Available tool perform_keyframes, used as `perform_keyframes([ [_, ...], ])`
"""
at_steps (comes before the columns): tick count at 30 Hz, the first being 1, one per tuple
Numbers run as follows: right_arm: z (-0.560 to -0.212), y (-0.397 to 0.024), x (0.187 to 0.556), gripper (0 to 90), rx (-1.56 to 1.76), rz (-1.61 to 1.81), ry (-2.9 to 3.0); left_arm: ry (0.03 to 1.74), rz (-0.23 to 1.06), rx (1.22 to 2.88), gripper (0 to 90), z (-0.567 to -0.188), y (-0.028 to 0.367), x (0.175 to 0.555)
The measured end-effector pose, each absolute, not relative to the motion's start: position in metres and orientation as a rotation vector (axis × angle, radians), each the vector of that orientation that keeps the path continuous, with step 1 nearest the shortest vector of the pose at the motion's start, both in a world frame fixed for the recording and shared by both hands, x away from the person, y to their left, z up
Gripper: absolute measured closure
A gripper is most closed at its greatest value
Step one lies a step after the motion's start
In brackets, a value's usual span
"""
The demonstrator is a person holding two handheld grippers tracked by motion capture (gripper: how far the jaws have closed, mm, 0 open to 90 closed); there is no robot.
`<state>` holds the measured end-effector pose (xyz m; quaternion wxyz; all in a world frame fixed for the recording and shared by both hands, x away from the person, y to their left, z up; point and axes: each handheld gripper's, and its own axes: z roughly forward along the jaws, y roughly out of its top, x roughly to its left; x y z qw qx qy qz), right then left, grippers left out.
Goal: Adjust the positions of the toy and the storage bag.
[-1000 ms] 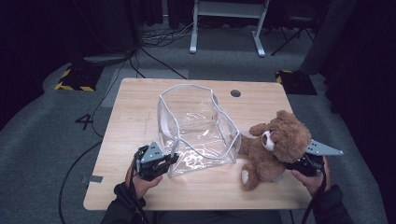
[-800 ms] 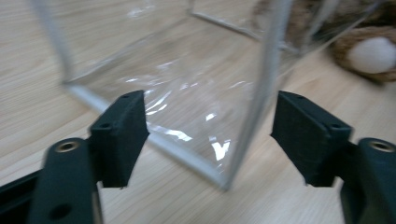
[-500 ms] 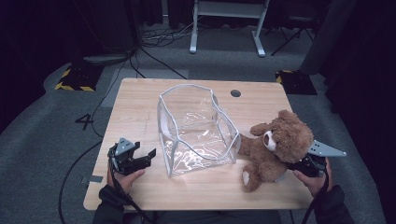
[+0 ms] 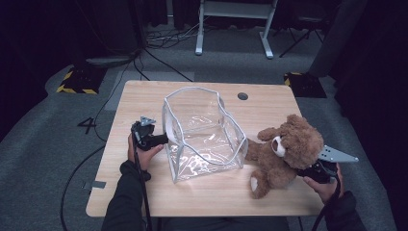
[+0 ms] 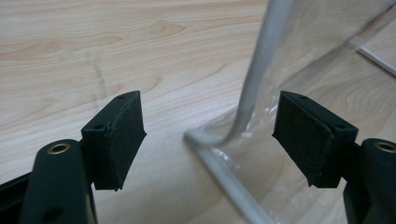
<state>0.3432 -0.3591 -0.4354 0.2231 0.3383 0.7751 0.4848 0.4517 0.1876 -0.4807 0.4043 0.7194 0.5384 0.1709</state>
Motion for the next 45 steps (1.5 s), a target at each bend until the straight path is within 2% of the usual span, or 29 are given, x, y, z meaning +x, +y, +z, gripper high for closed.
perform_keyframes([
  [1, -0.435, -0.360, 0.343, 49.9, 0.932, 1.342, 2.141, 1.347, 0.437, 1.823, 22.9, -0.481, 0.183, 0.456],
  [8, -0.434, -0.364, 0.341, 50.3, 0.926, 1.361, 2.128, 1.328, 0.434, 1.848, 30.4, -0.482, 0.146, 0.476],
  [11, -0.433, -0.367, 0.340, 50.6, 0.928, 1.359, 2.119, 1.319, 0.401, 1.856, 30.5, -0.481, 0.132, 0.483],
  [14, -0.432, -0.372, 0.340, 51.1, 0.934, 1.354, 2.097, 1.321, 0.420, 1.865, 30.3, -0.479, 0.117, 0.489],
  [24, -0.430, -0.381, 0.343, 51.9, 0.951, 1.339, 2.050, 1.319, 0.437, 1.892, 31.7, -0.472, 0.094, 0.504],
  [28, -0.432, -0.385, 0.343, 52.7, 0.970, 1.338, 2.045, 1.268, 0.448, 1.937, 23.4, -0.466, 0.104, 0.490],
  [33, -0.429, -0.389, 0.339, 53.6, 0.963, 1.330, 2.020, 1.181, 0.530, 2.005, 20.3, -0.457, 0.118, 0.459],
  [36, -0.426, -0.391, 0.338, 53.7, 0.964, 1.327, 2.003, 1.116, 0.674, 2.128, 17.8, -0.457, 0.131, 0.426],
  [40, -0.423, -0.391, 0.338, 53.7, 0.970, 1.314, 1.986, 1.105, 0.640, 2.183, 16.8, -0.464, 0.144, 0.402],
  [44, -0.419, -0.392, 0.338, 53.7, 0.963, 1.313, 1.974, 1.101, 0.458, 2.170, 16.5, -0.474, 0.156, 0.384],
  [45, -0.418, -0.392, 0.339, 53.7, 0.963, 1.315, 1.970, 1.103, 0.459, 2.150, 16.5, -0.476, 0.158, 0.378],
])
